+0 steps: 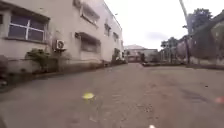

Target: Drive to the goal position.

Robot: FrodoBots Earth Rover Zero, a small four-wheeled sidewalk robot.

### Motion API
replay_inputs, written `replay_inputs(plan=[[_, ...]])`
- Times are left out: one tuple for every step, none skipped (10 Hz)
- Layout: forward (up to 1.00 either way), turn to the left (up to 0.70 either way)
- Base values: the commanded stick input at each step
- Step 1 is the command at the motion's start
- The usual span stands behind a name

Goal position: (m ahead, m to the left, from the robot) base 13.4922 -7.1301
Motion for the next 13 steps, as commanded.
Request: replay_inputs(plan=[[0.70,0.05],[0.70,0.06],[0.70,0.07],[0.70,0.07],[0.70,0.06],[0.70,0.06],[0.70,0.05],[0.70,0.07],[0.70,0.07],[0.70,0.06],[0.70,0.06],[0.70,0.04],[0.70,0.01]])
